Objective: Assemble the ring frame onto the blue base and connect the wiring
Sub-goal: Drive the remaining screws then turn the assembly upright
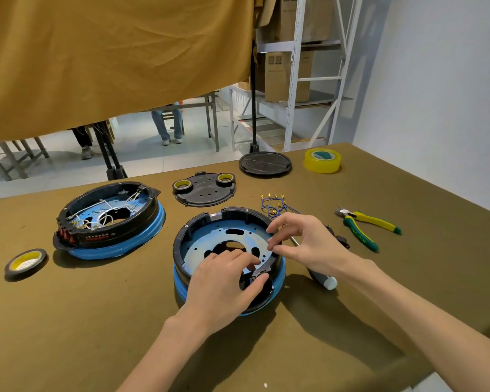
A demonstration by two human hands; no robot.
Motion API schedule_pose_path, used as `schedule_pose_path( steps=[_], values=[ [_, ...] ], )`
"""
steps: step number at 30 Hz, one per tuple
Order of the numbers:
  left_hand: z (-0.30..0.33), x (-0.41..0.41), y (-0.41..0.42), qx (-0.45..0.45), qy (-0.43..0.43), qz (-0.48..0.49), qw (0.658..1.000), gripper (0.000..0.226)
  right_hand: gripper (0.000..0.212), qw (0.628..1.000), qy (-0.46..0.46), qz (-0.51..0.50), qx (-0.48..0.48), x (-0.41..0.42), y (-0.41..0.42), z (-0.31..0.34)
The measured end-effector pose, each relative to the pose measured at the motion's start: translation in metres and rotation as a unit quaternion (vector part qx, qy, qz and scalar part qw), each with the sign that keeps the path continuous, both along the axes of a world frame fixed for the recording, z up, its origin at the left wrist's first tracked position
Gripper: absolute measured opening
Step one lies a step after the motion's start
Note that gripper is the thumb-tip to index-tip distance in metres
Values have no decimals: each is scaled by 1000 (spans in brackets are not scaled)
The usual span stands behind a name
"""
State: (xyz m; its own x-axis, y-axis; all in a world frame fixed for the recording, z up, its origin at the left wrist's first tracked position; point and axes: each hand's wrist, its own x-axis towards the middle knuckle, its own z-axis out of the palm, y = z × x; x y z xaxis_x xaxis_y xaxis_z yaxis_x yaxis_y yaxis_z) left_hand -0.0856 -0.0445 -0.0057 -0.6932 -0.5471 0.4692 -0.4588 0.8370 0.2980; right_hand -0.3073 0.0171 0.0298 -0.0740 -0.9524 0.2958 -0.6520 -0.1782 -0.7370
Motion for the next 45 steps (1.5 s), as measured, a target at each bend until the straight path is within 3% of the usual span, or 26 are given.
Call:
schedule_pose_path(
  steps=[11,18,31,36,38,42,45],
  values=[
    [-4,1,2,-21,12,24,999,41,35,999,26,27,-11,-2,3,3],
    [-5,1,1,-11,12,23,1000,41,23,999,-34,22,0,-5,4,-3],
    [4,-3,4,12,-5,8,1000,51,23,994,-99,37,2,-12,1,-6],
    [7,-12,10,-34,-6,-2,999,52,23,992,-93,-76,-48,-8,-6,-13],
    [5,-22,14,-55,-21,-10,998,53,19,988,-92,-119,-19,-9,-9,-14],
    [1,-32,12,-54,-28,9,998,40,22,985,-78,-114,102,-6,-8,-21],
    [2,-33,11,-37,-17,17,999,35,31,959,-149,-139,196,-3,-9,-19]
  ],
)
